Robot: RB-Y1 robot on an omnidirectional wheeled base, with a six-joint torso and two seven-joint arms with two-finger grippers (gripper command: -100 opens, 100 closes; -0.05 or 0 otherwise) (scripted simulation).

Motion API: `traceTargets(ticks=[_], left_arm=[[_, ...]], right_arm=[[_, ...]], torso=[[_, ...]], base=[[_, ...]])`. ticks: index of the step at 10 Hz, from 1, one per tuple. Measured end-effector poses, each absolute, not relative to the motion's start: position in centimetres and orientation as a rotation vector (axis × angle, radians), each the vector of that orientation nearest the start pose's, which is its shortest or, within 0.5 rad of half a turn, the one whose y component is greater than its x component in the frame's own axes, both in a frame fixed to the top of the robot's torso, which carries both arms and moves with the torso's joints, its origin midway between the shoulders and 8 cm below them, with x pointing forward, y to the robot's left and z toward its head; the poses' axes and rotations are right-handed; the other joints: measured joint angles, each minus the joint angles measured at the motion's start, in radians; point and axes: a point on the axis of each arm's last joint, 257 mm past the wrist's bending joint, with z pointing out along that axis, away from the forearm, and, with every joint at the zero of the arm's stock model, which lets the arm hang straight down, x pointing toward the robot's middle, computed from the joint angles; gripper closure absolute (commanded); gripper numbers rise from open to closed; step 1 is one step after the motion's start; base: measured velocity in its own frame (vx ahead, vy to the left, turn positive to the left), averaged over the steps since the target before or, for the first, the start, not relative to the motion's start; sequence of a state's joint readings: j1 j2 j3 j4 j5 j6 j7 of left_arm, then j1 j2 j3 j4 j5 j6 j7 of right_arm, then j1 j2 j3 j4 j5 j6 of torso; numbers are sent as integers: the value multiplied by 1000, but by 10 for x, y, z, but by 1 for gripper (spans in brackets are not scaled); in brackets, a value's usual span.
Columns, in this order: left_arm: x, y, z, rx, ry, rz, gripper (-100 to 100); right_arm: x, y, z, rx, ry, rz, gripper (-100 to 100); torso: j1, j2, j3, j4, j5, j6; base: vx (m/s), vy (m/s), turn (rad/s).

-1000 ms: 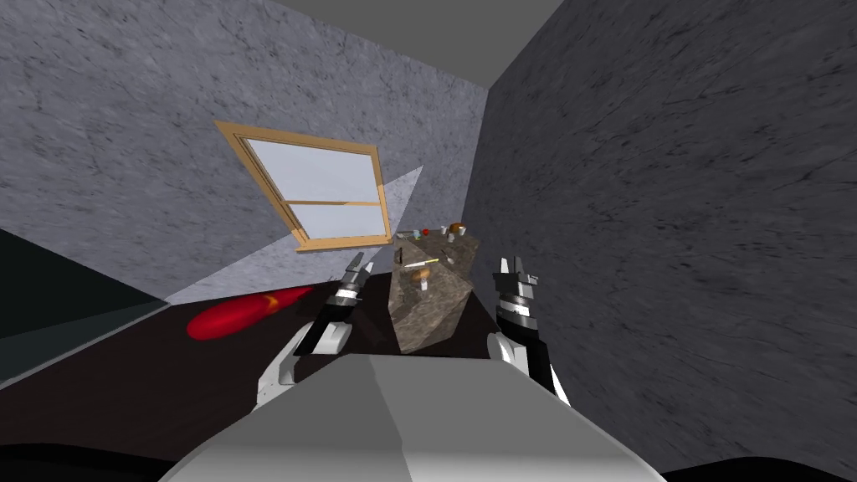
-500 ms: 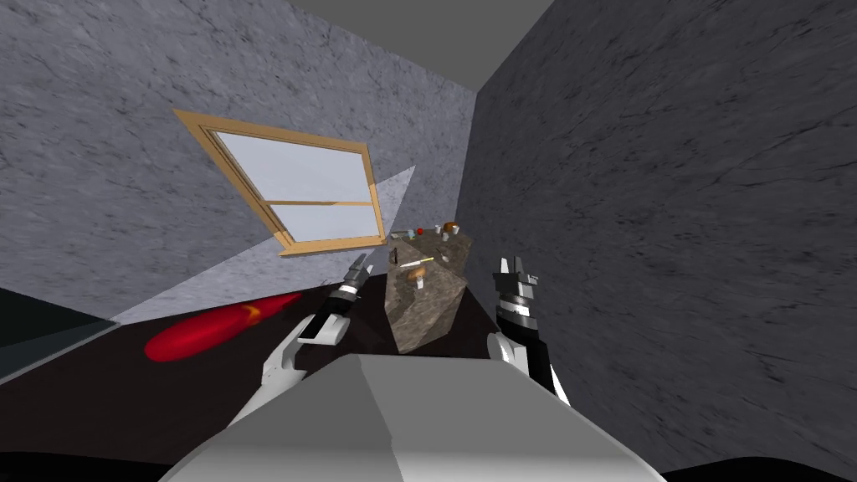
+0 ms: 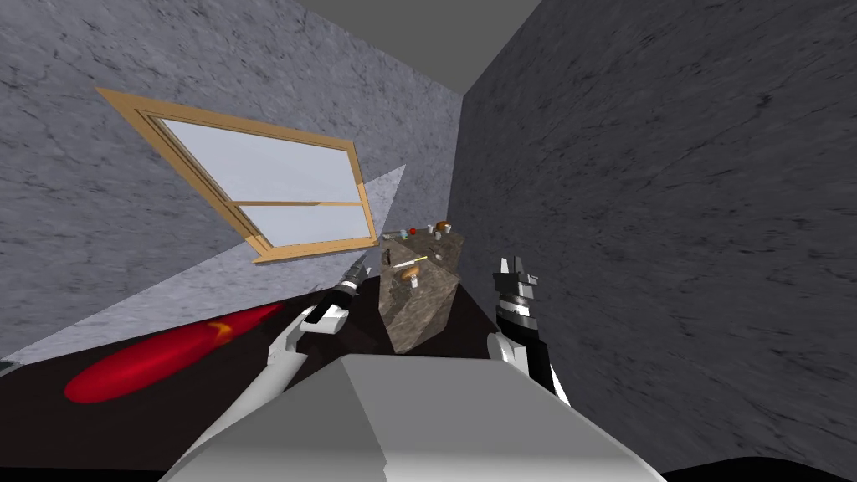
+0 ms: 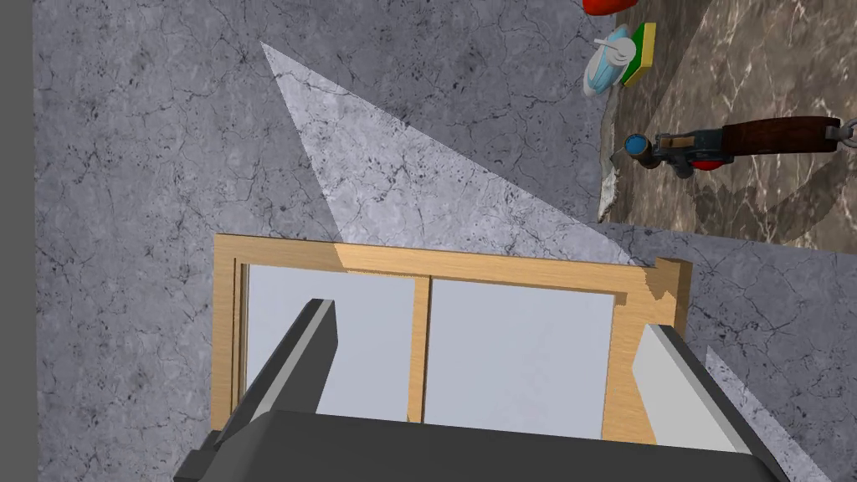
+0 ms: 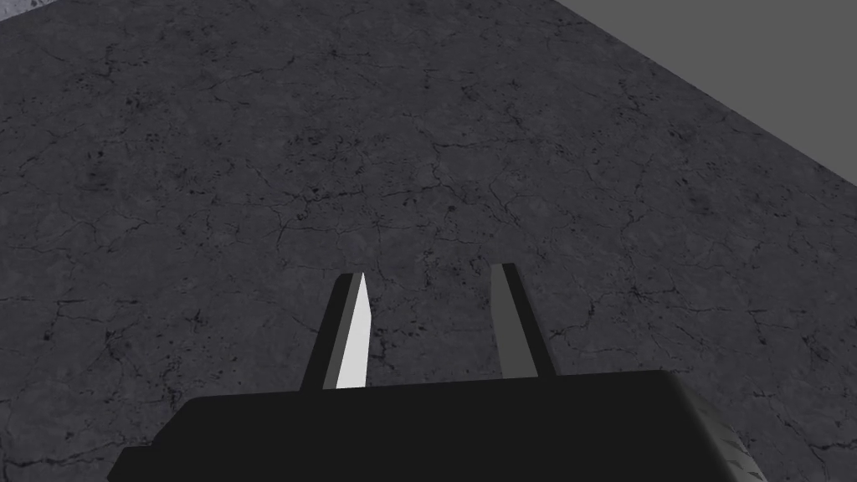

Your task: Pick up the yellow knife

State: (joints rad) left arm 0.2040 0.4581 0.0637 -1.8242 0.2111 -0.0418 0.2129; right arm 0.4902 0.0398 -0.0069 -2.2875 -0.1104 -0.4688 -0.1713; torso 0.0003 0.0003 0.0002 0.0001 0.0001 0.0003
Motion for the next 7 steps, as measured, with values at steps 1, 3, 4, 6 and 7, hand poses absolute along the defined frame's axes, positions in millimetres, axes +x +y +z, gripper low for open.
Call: traceTargets(ticks=[1, 3, 4, 6, 7], left_arm=[[491, 371, -163, -1135, 1168, -1196, -100], [499, 384, -173, -1183, 1190, -1162, -100], [501, 392, -183, -1216, 1204, -1139, -100], [510, 404, -191, -1259, 1219, -1109, -100], [512, 414, -198, -1292, 1229, -1086, -100]], right_arm=[[345, -298, 25, 824, 459, 1522, 0], [345, -298, 25, 824, 459, 1522, 0], [345, -298, 25, 824, 459, 1522, 0], [345, -298, 25, 824, 459, 1522, 0], [345, -298, 25, 824, 459, 1522, 0]], torso=[[0, 0, 0, 0, 0, -1], [0, -1, 0, 0, 0, 0], [0, -1, 0, 0, 0, -1], [0, -1, -1, 0, 0, 0], [0, -1, -1, 0, 0, -1]], base=[[-4, 0, 25], [-7, -5, -191], [-4, 1, 47], [-5, -6, -187], [-2, -6, -217]])
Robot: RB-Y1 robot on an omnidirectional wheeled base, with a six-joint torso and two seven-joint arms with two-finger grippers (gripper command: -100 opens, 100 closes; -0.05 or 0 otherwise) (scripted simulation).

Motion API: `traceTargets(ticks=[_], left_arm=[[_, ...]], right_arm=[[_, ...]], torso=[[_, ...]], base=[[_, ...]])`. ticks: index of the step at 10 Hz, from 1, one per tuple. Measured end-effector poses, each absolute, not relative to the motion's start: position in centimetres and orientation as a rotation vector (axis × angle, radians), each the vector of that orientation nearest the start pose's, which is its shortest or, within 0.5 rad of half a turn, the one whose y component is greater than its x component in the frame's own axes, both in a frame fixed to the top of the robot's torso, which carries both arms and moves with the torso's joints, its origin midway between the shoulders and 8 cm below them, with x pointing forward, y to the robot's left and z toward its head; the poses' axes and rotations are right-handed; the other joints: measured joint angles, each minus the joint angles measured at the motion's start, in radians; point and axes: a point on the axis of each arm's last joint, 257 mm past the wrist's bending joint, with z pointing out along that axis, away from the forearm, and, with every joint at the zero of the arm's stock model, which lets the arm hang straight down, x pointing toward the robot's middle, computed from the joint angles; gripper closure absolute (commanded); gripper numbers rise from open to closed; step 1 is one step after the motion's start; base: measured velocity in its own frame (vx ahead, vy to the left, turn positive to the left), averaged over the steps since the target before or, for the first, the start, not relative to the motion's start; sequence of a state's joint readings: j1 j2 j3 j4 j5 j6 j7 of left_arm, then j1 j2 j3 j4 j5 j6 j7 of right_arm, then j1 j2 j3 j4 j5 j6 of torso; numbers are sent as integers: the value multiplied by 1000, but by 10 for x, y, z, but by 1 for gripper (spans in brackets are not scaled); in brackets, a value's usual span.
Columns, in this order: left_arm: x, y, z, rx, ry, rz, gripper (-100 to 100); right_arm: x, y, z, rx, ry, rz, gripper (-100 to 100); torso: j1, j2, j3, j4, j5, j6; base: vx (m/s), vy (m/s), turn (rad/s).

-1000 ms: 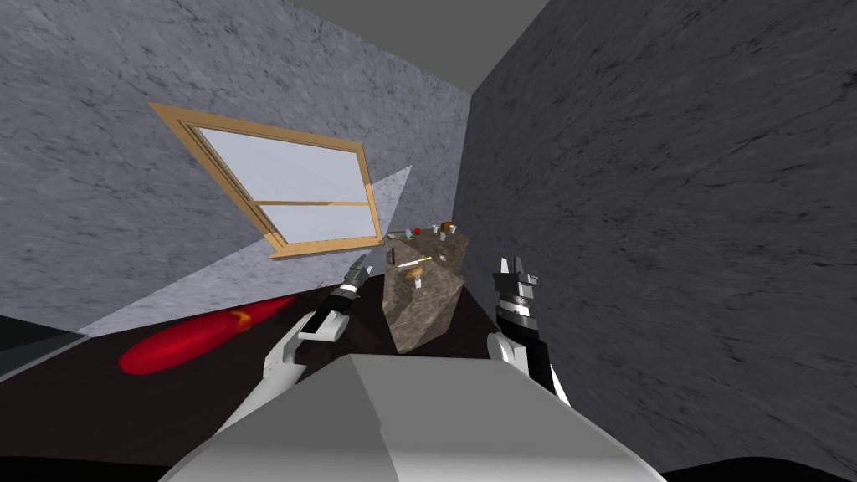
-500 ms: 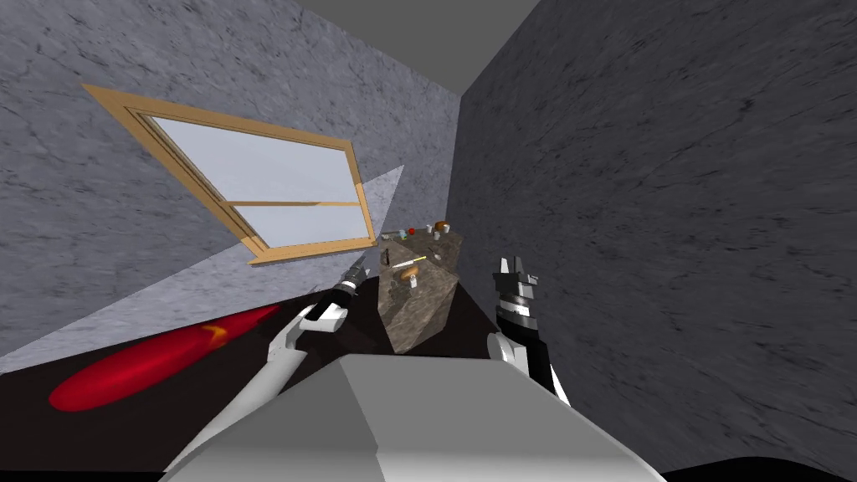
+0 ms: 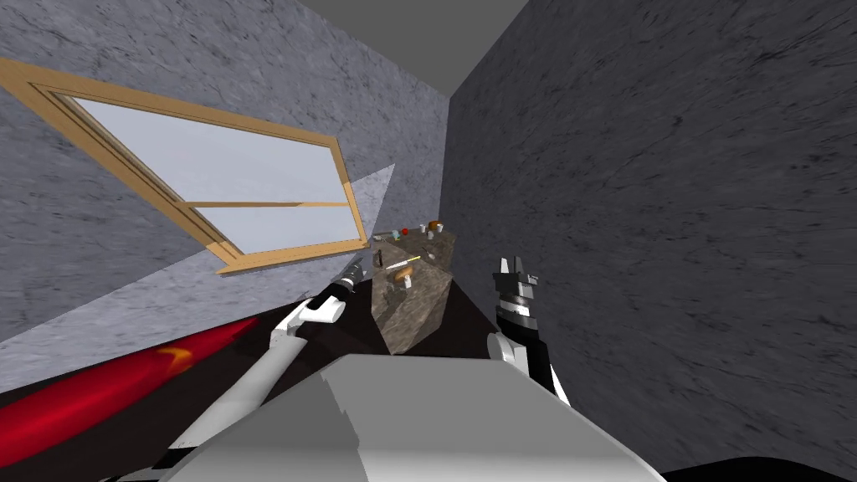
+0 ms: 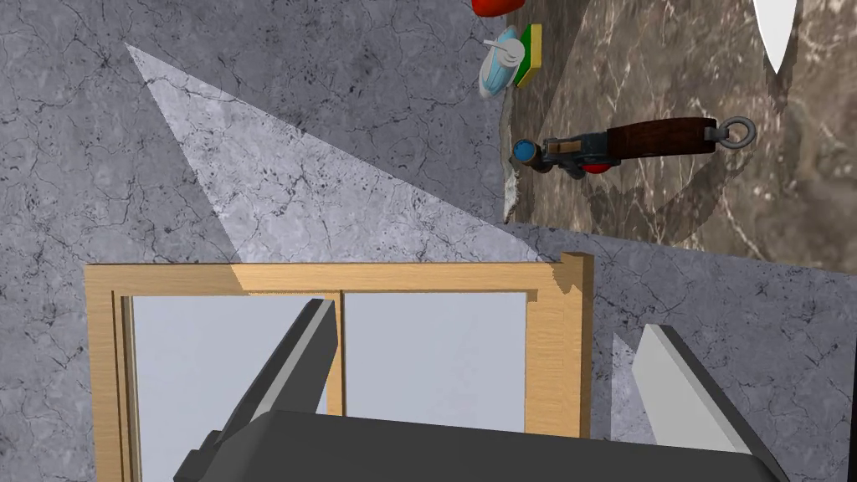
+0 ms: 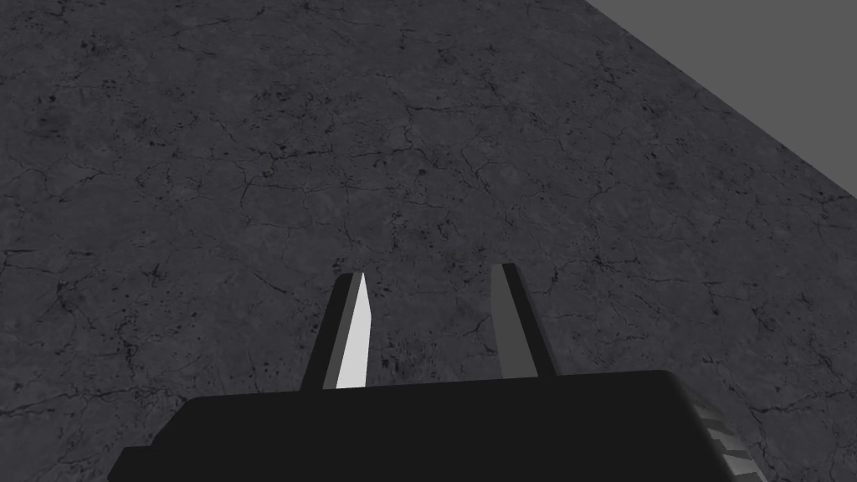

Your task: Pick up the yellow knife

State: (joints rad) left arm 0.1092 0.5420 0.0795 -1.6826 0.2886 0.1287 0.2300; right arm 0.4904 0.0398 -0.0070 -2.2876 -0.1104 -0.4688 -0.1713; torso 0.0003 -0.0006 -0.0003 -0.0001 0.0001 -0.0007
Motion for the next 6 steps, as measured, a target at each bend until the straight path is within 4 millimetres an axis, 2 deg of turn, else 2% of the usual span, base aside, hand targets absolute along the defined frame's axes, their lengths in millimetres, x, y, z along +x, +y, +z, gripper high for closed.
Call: traceTargets(ticks=[2, 5, 6], left_arm=[[522, 432, -205, -1357, 1240, -1044, -100], [525, 459, -227, -1455, 1261, -973, -100], [529, 468, -227, -1484, 1257, -957, -100]], right_arm=[[345, -298, 25, 824, 459, 1522, 0], [345, -298, 25, 824, 459, 1522, 0], [345, -298, 25, 824, 459, 1522, 0]], torso=[[0, 0, 0, 0, 0, 0], [0, 0, 0, 0, 0, 0], [0, -1, 0, 0, 0, 1]], base=[[1, 0, -63], [2, -6, -197], [2, -2, -122]])
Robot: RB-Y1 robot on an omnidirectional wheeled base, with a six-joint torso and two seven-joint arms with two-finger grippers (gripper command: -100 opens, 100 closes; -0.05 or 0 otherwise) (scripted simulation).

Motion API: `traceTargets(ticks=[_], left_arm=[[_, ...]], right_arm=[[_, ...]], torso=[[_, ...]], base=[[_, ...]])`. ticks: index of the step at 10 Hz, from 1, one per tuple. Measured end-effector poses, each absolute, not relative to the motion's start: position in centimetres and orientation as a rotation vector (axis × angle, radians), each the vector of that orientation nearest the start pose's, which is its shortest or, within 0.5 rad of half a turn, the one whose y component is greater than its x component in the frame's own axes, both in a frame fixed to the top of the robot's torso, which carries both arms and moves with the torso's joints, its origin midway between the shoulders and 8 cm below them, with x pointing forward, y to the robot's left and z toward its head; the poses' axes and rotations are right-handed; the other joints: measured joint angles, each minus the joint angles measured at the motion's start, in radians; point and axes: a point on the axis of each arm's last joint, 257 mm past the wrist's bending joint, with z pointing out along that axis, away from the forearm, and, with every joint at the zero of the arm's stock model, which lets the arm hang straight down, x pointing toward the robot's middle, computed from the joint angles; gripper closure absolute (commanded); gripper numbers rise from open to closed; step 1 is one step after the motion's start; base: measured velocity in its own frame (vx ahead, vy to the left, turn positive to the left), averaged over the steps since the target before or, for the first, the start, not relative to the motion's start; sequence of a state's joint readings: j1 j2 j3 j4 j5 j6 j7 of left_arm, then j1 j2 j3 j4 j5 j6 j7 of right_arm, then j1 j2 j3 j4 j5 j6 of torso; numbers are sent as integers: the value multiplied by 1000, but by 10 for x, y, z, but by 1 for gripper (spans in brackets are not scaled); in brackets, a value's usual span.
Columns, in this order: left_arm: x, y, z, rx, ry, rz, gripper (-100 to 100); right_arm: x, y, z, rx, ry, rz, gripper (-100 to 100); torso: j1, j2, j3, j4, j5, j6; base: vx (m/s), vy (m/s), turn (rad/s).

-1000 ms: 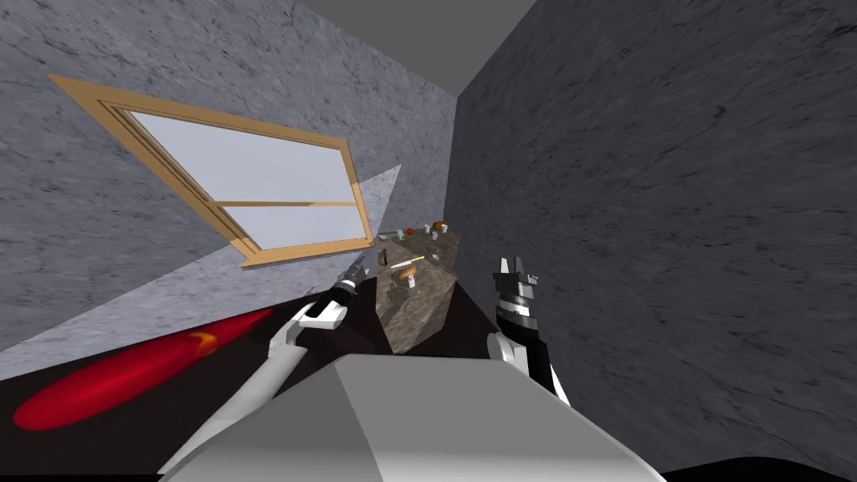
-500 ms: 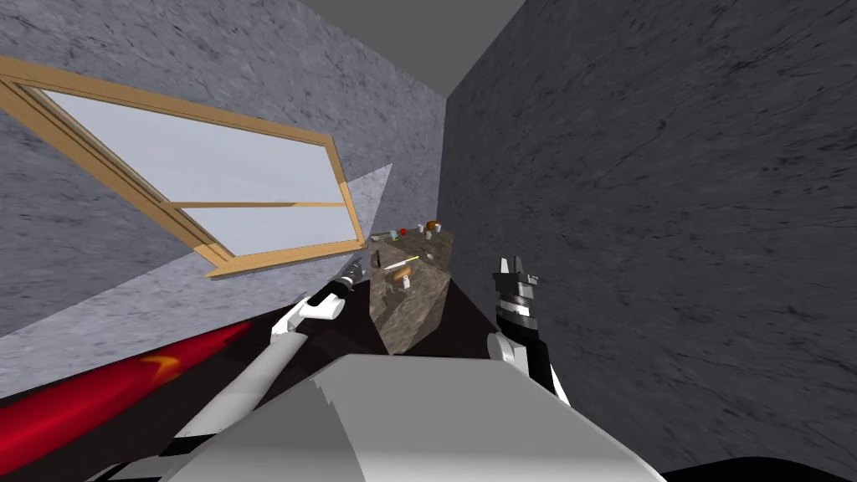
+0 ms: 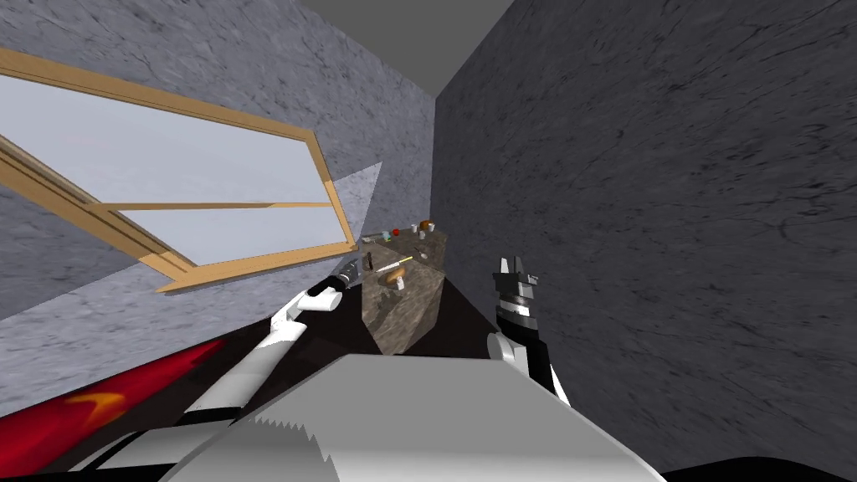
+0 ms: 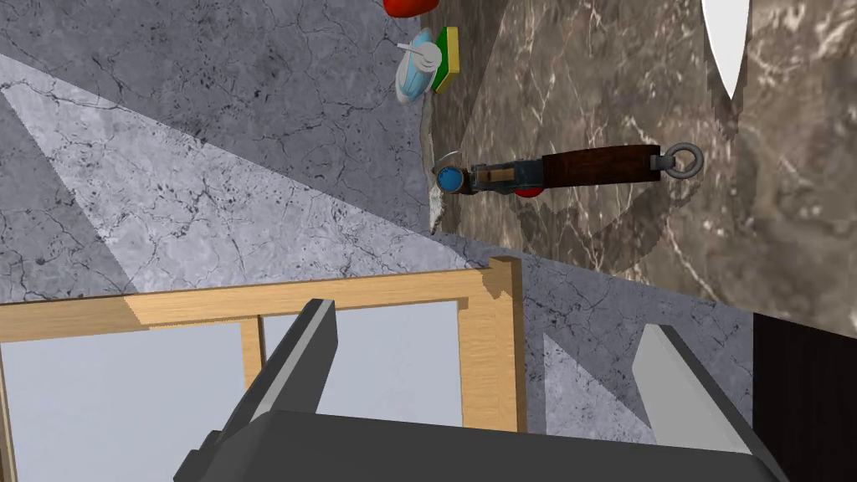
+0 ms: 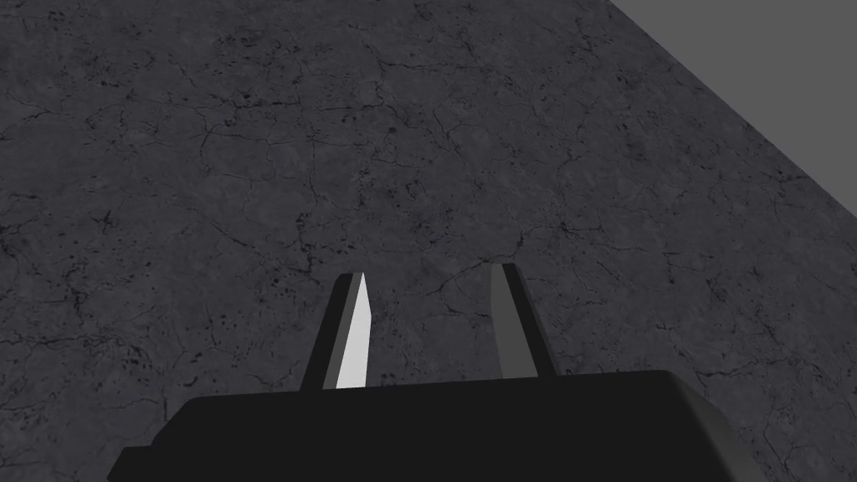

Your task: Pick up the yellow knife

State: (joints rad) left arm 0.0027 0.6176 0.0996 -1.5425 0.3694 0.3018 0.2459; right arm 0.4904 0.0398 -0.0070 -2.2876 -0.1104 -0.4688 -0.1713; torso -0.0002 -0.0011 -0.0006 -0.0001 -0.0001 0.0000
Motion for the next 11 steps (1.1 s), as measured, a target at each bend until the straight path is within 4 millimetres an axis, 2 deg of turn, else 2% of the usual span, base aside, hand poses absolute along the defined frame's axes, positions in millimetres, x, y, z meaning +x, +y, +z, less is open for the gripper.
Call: traceTargets(ticks=[2, 4, 7, 9, 11], left_arm=[[537, 489, -232, -1554, 1254, -914, -100], [529, 505, -250, -1631, 1262, -857, -100], [534, 533, -252, -1738, 1241, -800, -100], [525, 550, -270, -1813, 1240, -748, -100], [523, 564, -275, -1883, 1217, -712, -100]], right_arm=[[345, -298, 25, 824, 459, 1522, 0], [345, -298, 25, 824, 459, 1522, 0], [345, -298, 25, 824, 459, 1522, 0], [345, -298, 25, 824, 459, 1522, 0], [345, -298, 25, 824, 459, 1522, 0]], torso=[[0, 0, 0, 0, 0, 0], [1, 1, 0, 0, 0, -2], [-1, 0, 0, 0, 0, 0], [0, 1, 0, 0, 0, -2], [-1, 1, 0, 0, 0, -1]], base=[[2, -6, -191], [0, -7, -96], [-4, -10, -176], [-5, -11, -70], [-6, -9, -93]])
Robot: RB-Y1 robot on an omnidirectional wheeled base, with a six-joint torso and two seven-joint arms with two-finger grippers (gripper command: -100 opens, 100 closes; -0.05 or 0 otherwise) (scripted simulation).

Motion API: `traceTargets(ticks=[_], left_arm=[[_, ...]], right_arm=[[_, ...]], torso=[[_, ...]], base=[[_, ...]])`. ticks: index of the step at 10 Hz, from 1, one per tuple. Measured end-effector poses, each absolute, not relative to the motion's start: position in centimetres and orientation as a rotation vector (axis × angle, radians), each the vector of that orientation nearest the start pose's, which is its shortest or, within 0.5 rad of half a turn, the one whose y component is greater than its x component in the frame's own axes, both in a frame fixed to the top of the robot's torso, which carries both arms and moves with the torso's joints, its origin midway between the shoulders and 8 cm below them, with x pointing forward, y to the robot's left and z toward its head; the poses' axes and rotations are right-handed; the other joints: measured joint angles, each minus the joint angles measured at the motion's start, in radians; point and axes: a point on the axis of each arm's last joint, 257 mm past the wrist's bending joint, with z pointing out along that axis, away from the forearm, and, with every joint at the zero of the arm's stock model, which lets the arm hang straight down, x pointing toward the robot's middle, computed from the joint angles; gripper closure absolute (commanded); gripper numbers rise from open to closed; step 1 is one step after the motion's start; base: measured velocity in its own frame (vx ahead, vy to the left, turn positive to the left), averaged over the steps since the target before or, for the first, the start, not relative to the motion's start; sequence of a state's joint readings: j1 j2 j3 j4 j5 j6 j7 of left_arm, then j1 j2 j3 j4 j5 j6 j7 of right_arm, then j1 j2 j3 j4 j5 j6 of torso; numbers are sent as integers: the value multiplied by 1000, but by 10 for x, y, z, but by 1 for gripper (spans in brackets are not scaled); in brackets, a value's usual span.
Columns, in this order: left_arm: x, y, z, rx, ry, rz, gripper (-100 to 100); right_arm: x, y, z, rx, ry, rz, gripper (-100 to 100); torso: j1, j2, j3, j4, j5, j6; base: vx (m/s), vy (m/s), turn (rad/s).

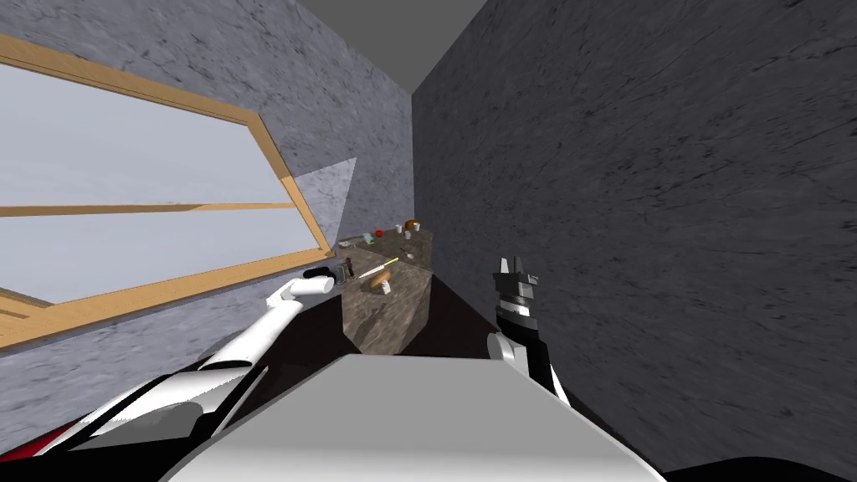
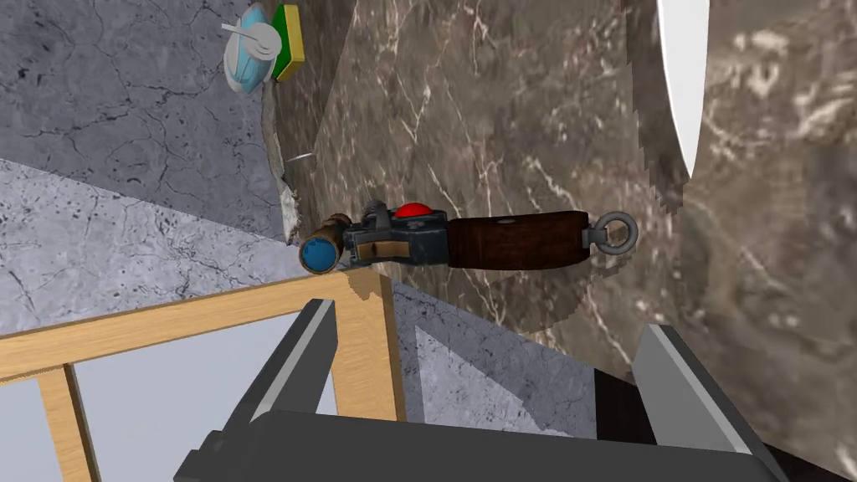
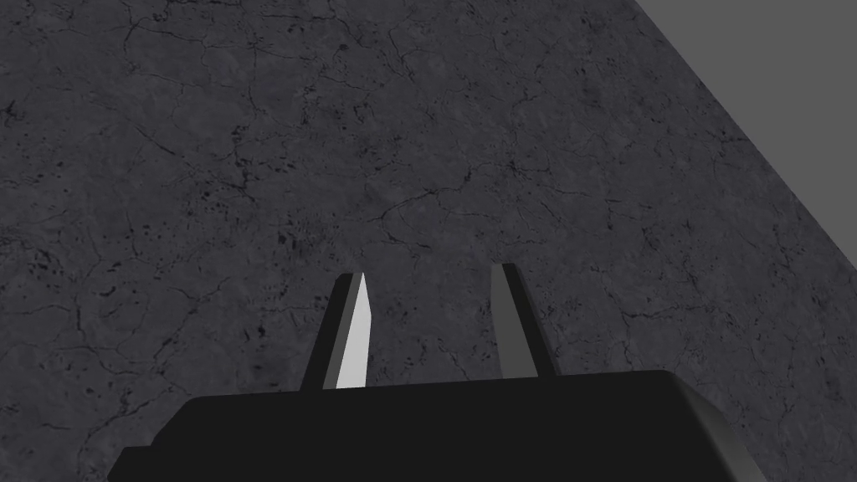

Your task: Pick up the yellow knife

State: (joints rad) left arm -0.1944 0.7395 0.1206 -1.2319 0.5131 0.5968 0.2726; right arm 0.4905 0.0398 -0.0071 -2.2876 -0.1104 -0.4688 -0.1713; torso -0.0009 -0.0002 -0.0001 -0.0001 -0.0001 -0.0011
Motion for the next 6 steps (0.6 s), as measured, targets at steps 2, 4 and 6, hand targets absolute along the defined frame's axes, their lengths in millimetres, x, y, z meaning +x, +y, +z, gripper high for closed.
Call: traceTargets(ticks=[2, 4, 6], left_arm=[[518, 575, -277, -1940, 1204, -680, -100], [514, 587, -277, -2015, 1182, -649, -100], [504, 596, -290, -2089, 1171, -602, -100]], right_arm=[[345, -298, 25, 824, 459, 1522, 0], [345, -298, 25, 824, 459, 1522, 0], [345, -298, 25, 824, 459, 1522, 0]], torso=[[0, 0, 0, 0, 0, 1], [-1, 0, 0, 0, 0, 1], [0, 0, 0, 0, 0, -1]], base=[[-10, -17, -176], [-12, -29, -164], [-1, -17, -96]])
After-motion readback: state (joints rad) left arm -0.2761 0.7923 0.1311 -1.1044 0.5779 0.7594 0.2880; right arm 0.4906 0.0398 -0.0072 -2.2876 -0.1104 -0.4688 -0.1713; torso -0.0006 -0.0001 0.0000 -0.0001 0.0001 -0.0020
